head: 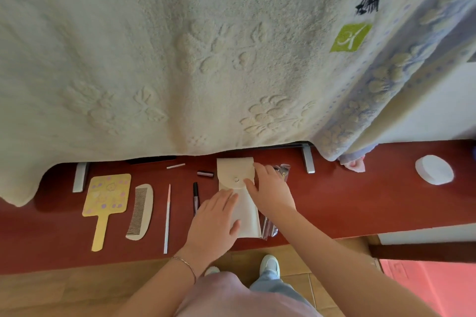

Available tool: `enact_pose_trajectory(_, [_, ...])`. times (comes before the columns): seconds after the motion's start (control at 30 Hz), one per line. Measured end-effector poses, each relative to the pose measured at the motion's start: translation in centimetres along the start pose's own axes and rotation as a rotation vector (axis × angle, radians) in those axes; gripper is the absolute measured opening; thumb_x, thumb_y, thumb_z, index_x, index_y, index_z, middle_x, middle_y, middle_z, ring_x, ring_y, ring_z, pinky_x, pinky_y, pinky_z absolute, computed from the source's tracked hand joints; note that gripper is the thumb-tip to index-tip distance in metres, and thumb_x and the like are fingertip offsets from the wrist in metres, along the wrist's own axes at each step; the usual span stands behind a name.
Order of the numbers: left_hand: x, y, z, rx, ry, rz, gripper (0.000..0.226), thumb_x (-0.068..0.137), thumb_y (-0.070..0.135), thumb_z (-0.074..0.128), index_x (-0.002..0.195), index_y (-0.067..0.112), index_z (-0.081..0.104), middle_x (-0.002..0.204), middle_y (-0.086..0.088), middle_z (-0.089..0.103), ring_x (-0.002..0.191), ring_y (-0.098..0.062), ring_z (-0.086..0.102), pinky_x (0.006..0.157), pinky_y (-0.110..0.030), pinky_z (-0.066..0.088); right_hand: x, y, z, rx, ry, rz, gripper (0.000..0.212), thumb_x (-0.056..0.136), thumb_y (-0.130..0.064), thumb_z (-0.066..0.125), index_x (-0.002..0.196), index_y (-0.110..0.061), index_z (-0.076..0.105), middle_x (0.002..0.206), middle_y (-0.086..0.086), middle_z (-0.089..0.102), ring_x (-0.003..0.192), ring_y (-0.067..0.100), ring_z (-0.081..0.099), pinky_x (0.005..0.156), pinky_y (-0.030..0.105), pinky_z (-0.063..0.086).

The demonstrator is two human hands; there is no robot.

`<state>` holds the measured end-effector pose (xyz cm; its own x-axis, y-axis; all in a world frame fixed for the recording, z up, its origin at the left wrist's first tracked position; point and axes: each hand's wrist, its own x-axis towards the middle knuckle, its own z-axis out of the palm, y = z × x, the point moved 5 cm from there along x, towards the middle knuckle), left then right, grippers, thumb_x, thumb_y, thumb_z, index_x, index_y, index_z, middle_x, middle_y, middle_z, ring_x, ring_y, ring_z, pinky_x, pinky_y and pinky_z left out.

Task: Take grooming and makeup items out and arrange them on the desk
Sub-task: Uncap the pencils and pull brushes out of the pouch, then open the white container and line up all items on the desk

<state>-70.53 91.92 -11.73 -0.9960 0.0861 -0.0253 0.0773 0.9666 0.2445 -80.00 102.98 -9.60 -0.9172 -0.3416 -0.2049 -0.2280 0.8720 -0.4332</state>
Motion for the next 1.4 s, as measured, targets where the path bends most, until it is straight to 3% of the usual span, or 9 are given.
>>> enact_pose_trajectory(0.13, [1.3,0.5,-2.6,0.03,0.073,0.083,0.059,0.069,0.036,0.074,0.122,0.015,0.057,0.123,-0.003,0.061,0.113,-0.02,0.059,0.09,-0.035,0.049,-4.1,1.9,-2.0,-0.138,0.064,-0.112,0.046,0.094,-0.033,0.045,0.138,-0.019,0.041,0.143,-0.001,0.042,0.133,0.017,0.035,0.113,0.03,0.021])
enact_pose_trajectory(0.2, [2.3,1.2,-3.4,0.044,0.1,0.135,0.055,0.07,0.031,0.072,0.121,0.014,0.058,0.121,-0.002,0.062,0.115,-0.021,0.058,0.091,-0.036,0.048,-6.2,4.1,-3.2,-0.156,0.077,-0.032,0.049,0.095,-0.033,0.043,0.141,-0.021,0.035,0.149,-0.003,0.034,0.139,0.016,0.025,0.112,0.025,0.006])
enact_pose_trajectory(0.27, [3.5,2.8,-3.9,0.047,0.107,0.197,0.049,0.074,0.032,0.062,0.12,0.014,0.06,0.119,-0.002,0.063,0.114,-0.02,0.058,0.091,-0.036,0.048,-8.1,6.8,-4.1,-0.154,0.08,0.091,0.052,0.096,-0.035,0.039,0.145,-0.022,0.027,0.152,-0.004,0.027,0.142,0.015,0.017,0.111,0.024,0.001])
enact_pose_trajectory(0.37, [5.1,6.5,-3.6,0.023,0.068,0.314,0.049,0.08,0.037,0.046,0.121,0.014,0.058,0.121,-0.002,0.062,0.115,-0.018,0.057,0.092,-0.034,0.047,-10.9,10.8,-5.5,-0.142,0.099,0.272,0.055,0.097,-0.037,0.038,0.147,-0.022,0.021,0.153,-0.005,0.024,0.143,0.016,0.015,0.114,0.028,0.011])
enact_pose_trajectory(0.5, [6.6,12.4,-1.6,-0.033,-0.004,0.46,0.051,0.08,0.036,0.055,0.126,0.015,0.054,0.126,-0.001,0.059,0.12,-0.018,0.053,0.094,-0.035,0.047,-15.0,15.4,-7.0,-0.121,0.153,0.423,0.054,0.097,-0.035,0.037,0.147,-0.019,0.023,0.15,-0.004,0.029,0.14,0.015,0.021,0.114,0.029,0.018])
enact_pose_trajectory(0.73, [8.2,22.3,1.6,-0.023,-0.096,0.642,0.053,0.08,0.04,0.039,0.124,0.015,0.056,0.124,0.002,0.06,0.121,-0.015,0.052,0.094,-0.032,0.046,-21.0,22.4,-8.7,-0.061,0.222,0.589,0.052,0.097,-0.034,0.036,0.145,-0.017,0.027,0.147,-0.005,0.034,0.137,0.014,0.026,0.113,0.026,0.02])
enact_pose_trajectory(1.13, [13.5,33.3,4.6,0.058,-0.072,0.544,0.057,0.078,0.043,0.037,0.121,0.014,0.059,0.122,-0.001,0.062,0.116,-0.017,0.056,0.09,-0.034,0.049,-21.2,34.7,-13.9,-0.098,0.238,0.473,0.056,0.096,-0.038,0.036,0.146,-0.016,0.023,0.148,-0.003,0.032,0.138,0.015,0.025,0.113,0.029,0.023])
enact_pose_trajectory(1.23, [14.8,34.1,5.2,0.089,-0.085,0.504,0.052,0.08,0.041,0.047,0.122,0.013,0.058,0.123,-0.003,0.061,0.116,-0.019,0.056,0.089,-0.035,0.05,-20.4,36.5,-14.8,-0.156,0.258,0.442,0.054,0.092,-0.035,0.047,0.14,-0.011,0.038,0.138,0.002,0.047,0.13,0.02,0.04,0.109,0.033,0.033])
enact_pose_trajectory(1.4, [17.2,35.6,6.6,0.138,-0.122,0.453,0.052,0.078,0.036,0.065,0.123,0.013,0.057,0.123,-0.005,0.061,0.116,-0.021,0.057,0.09,-0.037,0.05,-18.3,39.5,-16.2,-0.276,0.3,0.39,0.055,0.069,-0.037,0.075,0.115,-0.009,0.064,0.111,0.004,0.068,0.104,0.021,0.064,0.085,0.038,0.054])
